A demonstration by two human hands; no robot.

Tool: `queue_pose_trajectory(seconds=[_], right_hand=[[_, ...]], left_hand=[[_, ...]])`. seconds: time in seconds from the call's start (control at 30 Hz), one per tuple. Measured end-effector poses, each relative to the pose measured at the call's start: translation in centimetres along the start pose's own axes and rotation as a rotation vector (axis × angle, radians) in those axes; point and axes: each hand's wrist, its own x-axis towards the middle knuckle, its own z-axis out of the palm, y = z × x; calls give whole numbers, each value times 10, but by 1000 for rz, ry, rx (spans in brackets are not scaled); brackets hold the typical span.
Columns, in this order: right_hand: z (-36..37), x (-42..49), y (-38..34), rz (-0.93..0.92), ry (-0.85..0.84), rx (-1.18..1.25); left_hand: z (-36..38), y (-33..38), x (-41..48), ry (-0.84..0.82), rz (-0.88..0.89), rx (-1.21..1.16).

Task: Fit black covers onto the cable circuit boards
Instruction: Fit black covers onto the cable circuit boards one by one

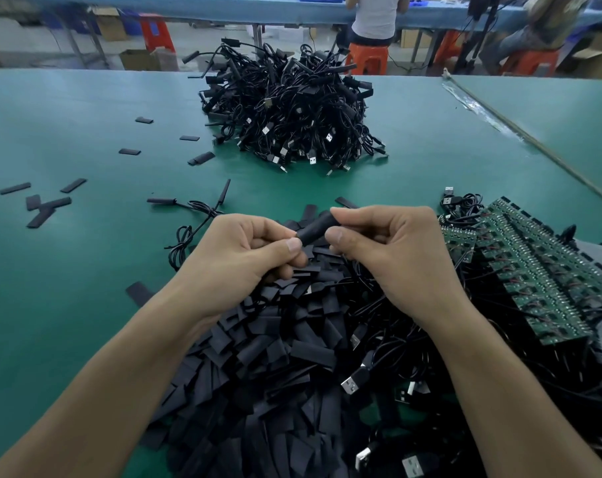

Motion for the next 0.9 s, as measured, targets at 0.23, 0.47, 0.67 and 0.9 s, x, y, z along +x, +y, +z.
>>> queue_pose_trajectory(seconds=[0.23,0.47,0.67,0.9], right_hand=[[-3,0,-2,22,-9,85],[-7,2,0,25,65,42],[-9,2,-2,38,-24,-29],[-8,0,-3,38,80,-144]], left_hand=[[-1,-2,0,-56,75,68],[3,-9,2,-47,178,252],[-1,-14,7,-12,235,311],[-11,-17,10,73,303,500]])
